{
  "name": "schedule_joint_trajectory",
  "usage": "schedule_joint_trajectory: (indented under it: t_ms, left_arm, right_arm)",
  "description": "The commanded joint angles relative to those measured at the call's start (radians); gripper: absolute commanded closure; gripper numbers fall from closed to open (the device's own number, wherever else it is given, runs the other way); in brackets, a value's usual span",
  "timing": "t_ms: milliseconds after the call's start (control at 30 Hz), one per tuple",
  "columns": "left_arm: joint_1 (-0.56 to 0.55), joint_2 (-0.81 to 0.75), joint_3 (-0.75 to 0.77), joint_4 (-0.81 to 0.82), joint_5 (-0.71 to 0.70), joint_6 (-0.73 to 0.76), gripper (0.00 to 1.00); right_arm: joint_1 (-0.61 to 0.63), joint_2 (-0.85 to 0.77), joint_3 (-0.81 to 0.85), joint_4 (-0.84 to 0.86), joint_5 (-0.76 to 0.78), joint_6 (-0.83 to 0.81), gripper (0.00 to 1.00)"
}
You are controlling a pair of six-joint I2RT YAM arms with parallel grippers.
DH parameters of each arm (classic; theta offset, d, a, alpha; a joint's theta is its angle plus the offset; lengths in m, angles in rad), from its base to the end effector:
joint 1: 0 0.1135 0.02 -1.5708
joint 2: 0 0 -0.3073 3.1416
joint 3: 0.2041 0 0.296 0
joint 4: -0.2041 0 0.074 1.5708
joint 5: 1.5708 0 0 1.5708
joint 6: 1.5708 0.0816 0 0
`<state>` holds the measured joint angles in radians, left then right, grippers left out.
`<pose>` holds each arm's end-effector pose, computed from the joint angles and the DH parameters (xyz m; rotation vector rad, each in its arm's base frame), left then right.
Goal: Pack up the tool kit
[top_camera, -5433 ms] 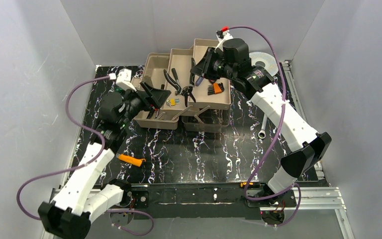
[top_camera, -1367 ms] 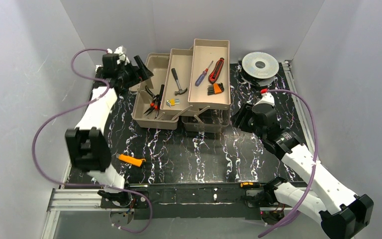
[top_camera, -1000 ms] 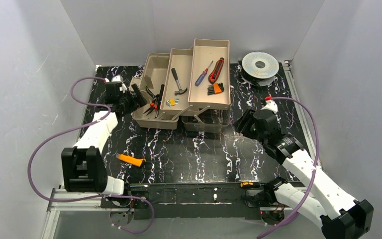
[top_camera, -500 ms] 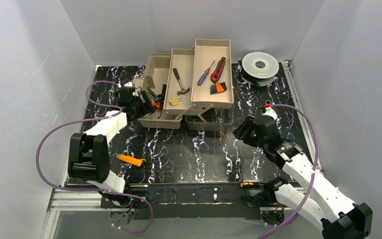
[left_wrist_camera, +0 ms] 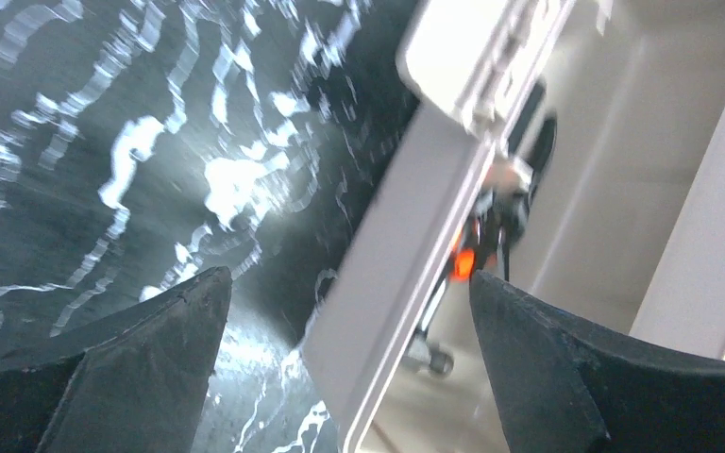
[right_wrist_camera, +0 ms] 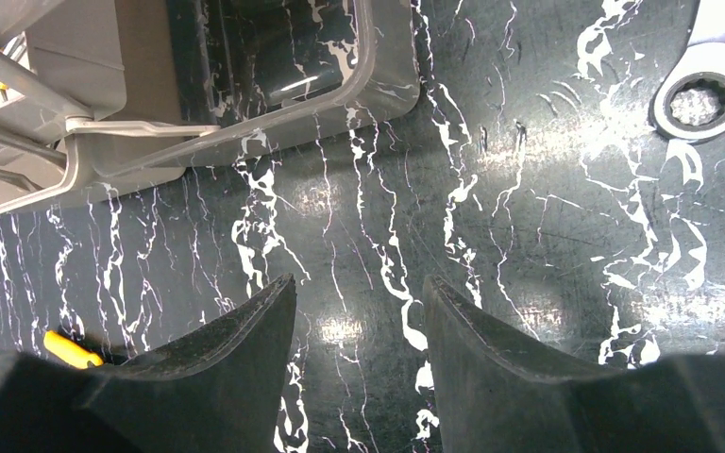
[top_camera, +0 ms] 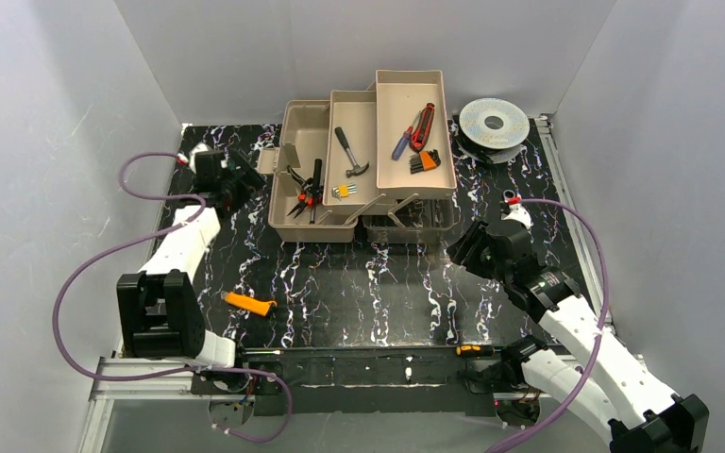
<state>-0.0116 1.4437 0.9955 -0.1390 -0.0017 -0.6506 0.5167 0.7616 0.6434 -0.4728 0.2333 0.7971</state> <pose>0.3978 -0.0045 0.2606 -0.6865 2.0719 -0.3784 0.2005 0.0922 0.2655 0.4403 2.1433 0.5085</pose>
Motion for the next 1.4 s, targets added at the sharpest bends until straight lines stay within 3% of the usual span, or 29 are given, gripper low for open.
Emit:
schedule_joint_trajectory:
  t_ms: [0,100,267,500,600,800,1033,1200,1367]
  left_arm:
    - [0.049,-0.018,0.159,-0.2,-0.246,-0.105,0.02]
    - [0.067,0.101,0.313,-0.348,-0.359,-0.163,0.02]
    - [0.104,0.417,0.697,-0.614,-0.376,-0.196,0.02]
    - [0.16,0.668,0.932,-0.666,-0.309,-0.251,0.02]
    - [0.182,0.748,0.989,-0.622,-0.233,-0.279,0.02]
    - [0.207,0.86,1.096,-0.585,-0.212,-0.33,0.02]
    - [0.217,0.901,1.111,-0.537,-0.171,-0.418,0.02]
    - [0.216,0.997,1.212,-0.606,-0.141,-0.449,0.13]
    - [0.216,1.017,1.191,-0.64,-0.162,-0.498,0.24]
  right_arm:
    - [-0.01,-0.017,0.043,-0.001,0.021,-0.033,0.41]
    - [-0.012,-0.018,0.048,0.001,0.023,-0.038,0.41]
    - [-0.016,-0.007,0.05,0.015,0.01,-0.033,0.41]
    - [-0.024,-0.004,0.056,0.014,0.012,-0.031,0.41]
    - [-0.028,0.004,0.06,0.017,0.013,-0.035,0.41]
    - [-0.036,0.023,0.067,0.025,-0.003,-0.032,0.41]
    - [-0.044,0.048,0.061,0.035,-0.017,-0.017,0.42]
    - [-0.053,0.053,0.062,0.028,-0.018,-0.016,0.42]
    - [-0.062,0.052,0.07,0.021,-0.019,-0.022,0.42]
